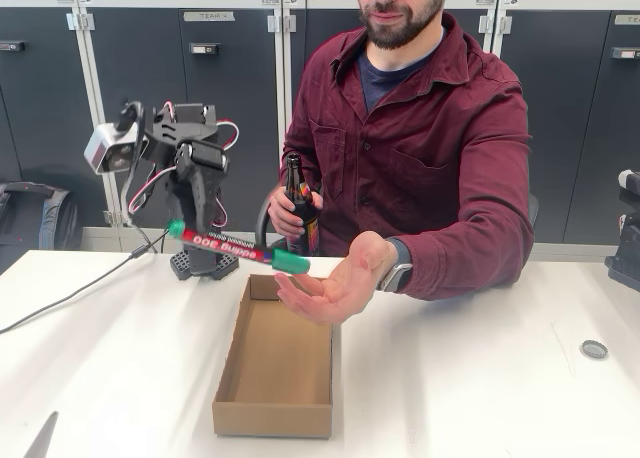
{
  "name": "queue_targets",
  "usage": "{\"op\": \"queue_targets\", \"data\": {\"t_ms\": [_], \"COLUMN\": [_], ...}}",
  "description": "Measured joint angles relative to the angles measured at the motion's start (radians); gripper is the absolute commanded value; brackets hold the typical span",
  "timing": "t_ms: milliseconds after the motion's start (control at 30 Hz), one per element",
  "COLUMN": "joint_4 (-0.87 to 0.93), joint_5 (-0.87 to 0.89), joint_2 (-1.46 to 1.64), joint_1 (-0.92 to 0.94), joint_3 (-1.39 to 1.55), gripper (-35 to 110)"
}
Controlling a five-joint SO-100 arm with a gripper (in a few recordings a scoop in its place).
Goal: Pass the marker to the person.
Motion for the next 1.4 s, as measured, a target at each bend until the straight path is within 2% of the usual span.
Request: {"op": "queue_targets", "data": {"t_ms": [200, 400, 833, 1233, 1400], "joint_4": [-0.127, -0.141, 0.121, 0.164, 0.158], "joint_5": [-0.008, -0.005, -0.014, 0.005, 0.005], "joint_2": [-0.063, -0.063, -0.043, 0.041, 0.049], "joint_1": [-0.006, -0.021, -0.268, -0.364, -0.359], "joint_3": [-0.034, -0.008, 0.014, 0.057, 0.107], "gripper": [-5, -5, -5, -4, 7]}}
